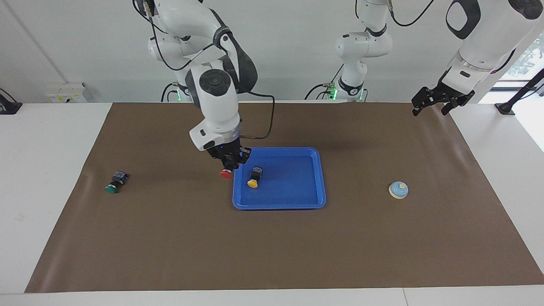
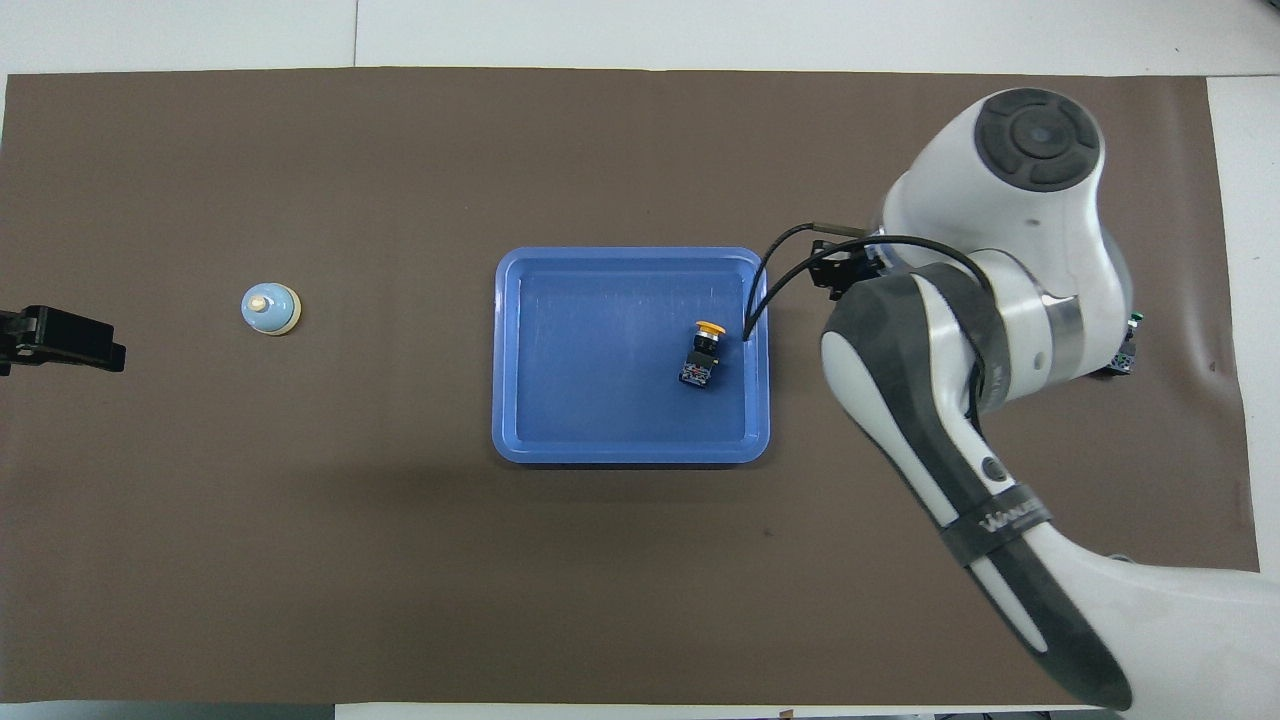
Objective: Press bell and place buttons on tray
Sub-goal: 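Carry the red button with the right gripper into the tray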
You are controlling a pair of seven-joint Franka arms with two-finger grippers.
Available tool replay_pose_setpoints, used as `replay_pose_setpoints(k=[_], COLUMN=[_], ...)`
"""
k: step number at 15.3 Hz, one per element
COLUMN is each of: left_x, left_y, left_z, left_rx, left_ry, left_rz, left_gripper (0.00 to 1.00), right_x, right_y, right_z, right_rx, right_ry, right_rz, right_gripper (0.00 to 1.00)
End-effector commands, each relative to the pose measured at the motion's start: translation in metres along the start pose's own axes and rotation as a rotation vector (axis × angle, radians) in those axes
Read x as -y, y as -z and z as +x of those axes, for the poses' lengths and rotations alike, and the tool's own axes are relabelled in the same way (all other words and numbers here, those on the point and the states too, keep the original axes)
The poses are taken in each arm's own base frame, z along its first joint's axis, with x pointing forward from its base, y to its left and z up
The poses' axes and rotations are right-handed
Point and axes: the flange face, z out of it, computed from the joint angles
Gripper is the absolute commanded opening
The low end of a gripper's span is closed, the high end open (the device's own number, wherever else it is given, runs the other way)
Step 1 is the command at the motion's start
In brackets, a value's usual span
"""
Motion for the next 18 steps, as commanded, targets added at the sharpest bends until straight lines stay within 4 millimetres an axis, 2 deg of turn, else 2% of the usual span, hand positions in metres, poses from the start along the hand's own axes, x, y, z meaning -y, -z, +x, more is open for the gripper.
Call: replay_pose_setpoints(k=[1,3,6,8,10,12,16,17,18], left_x=[0.001,0.001,0.001,0.001,0.001,0.001,0.001,0.001,0.001], left_y=[0.006,0.005,0.006,0.005,0.005,0.006,0.006,0.006,0.006], left_z=[-0.004,-0.003,-0.004,-0.003,-0.003,-0.004,-0.004,-0.004,-0.004], left_rx=[-0.001,-0.001,-0.001,0.001,0.001,-0.001,-0.001,-0.001,-0.001], left_ry=[-0.004,-0.004,-0.004,-0.002,-0.004,-0.004,-0.004,-0.004,-0.004], left_rz=[-0.011,-0.011,-0.011,-0.011,-0.011,-0.011,-0.011,-0.011,-0.011], left_gripper=[1.00,1.00,1.00,1.00,1.00,1.00,1.00,1.00,1.00], right_x=[0.054,0.084,0.109,0.113,0.121,0.117,0.113,0.114,0.114], right_y=[-0.009,-0.035,-0.062,-0.085,-0.106,-0.131,-0.137,-0.136,-0.135], right_z=[-0.001,-0.011,-0.017,-0.024,-0.038,-0.046,-0.050,-0.050,-0.050], right_rx=[0.028,0.032,-0.003,-0.021,-0.024,-0.032,-0.017,-0.019,-0.014], right_ry=[-0.048,-0.060,-0.048,-0.040,-0.017,-0.013,-0.036,-0.055,-0.074], right_rz=[0.023,0.017,0.055,0.071,0.070,0.073,0.061,0.063,0.059], right_gripper=[0.00,0.00,0.00,0.00,0.00,0.00,0.00,0.88,1.00])
